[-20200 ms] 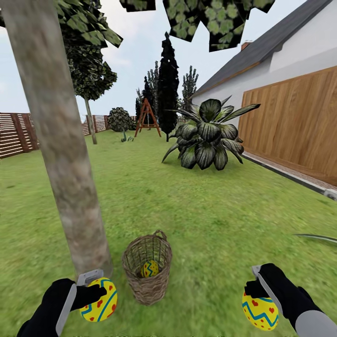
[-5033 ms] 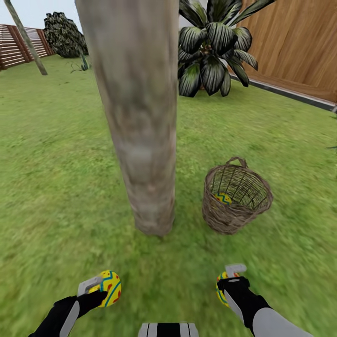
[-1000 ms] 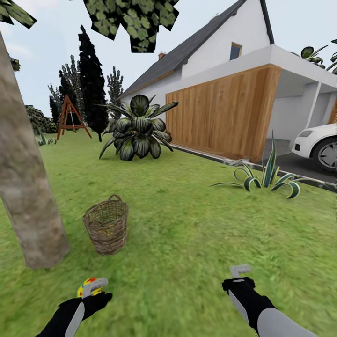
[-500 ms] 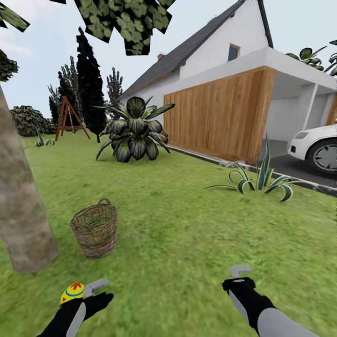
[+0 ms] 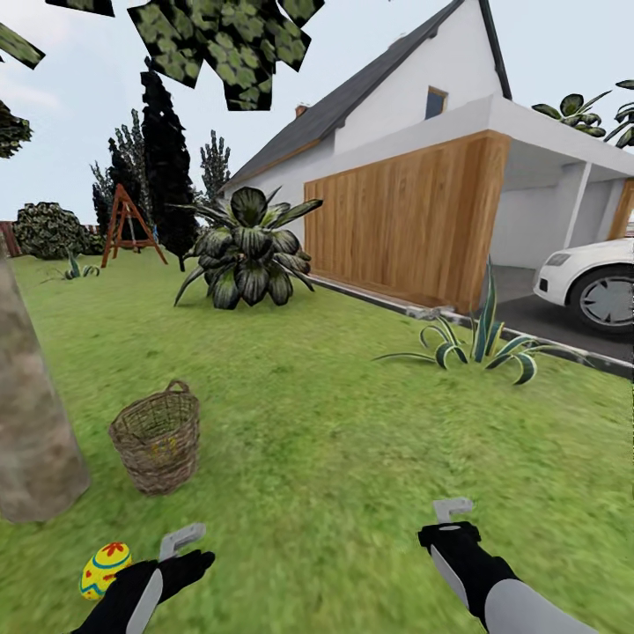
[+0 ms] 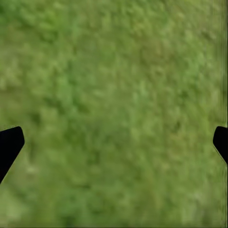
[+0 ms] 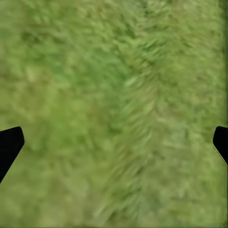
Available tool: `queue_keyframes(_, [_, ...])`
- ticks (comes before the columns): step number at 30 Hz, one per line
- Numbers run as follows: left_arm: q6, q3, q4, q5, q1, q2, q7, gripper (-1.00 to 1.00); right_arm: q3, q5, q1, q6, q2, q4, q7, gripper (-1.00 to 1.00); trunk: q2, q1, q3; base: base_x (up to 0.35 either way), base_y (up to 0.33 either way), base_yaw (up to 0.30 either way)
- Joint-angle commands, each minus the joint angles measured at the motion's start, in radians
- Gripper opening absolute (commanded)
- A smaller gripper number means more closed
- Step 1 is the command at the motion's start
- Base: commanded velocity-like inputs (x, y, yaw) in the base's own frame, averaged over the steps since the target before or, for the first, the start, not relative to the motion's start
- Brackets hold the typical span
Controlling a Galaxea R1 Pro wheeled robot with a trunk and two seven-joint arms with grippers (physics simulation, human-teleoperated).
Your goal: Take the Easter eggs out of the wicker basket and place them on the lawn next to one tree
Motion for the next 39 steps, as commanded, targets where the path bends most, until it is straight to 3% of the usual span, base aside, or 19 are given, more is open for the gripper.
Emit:
queue_keyframes(1, [0.007, 0.004, -0.002, 0.006, 0.000, -0.001, -0.002, 1.00, 0.008, -0.006, 0.000, 0.007, -0.001, -0.002, -0.005, 1.00, 0.007, -0.004, 0.002, 0.000, -0.293, 0.000])
queue_keyframes(9, [0.006, 0.002, -0.002, 0.006, 0.000, -0.001, -0.001, 1.00, 0.008, -0.006, 0.000, 0.007, -0.003, -0.002, -0.005, 1.00, 0.063, -0.035, 0.027, 0.000, -0.293, 0.000])
queue_keyframes(16, [-0.002, 0.006, -0.002, 0.014, 0.000, 0.000, -0.006, 1.00, 0.008, -0.008, 0.000, 0.007, -0.009, -0.002, -0.005, 1.00, 0.063, -0.035, 0.027, 0.045, -0.205, 0.000])
queue_keyframes(26, [0.004, 0.004, -0.002, 0.014, 0.000, 0.000, -0.009, 1.00, 0.007, -0.008, 0.000, 0.007, -0.010, -0.002, -0.006, 1.00, 0.063, -0.035, 0.027, 0.324, -0.007, 0.000])
queue_keyframes(31, [0.004, 0.004, -0.002, 0.014, 0.000, 0.000, -0.008, 1.00, 0.008, -0.009, 0.000, 0.005, -0.020, -0.002, -0.006, 1.00, 0.063, -0.035, 0.027, 0.311, 0.000, 0.000])
queue_keyframes(39, [0.004, 0.004, -0.002, 0.014, 0.000, -0.001, -0.006, 1.00, 0.008, -0.008, 0.000, -0.017, -0.042, -0.002, -0.006, 1.00, 0.063, -0.035, 0.027, 0.043, 0.000, 0.000])
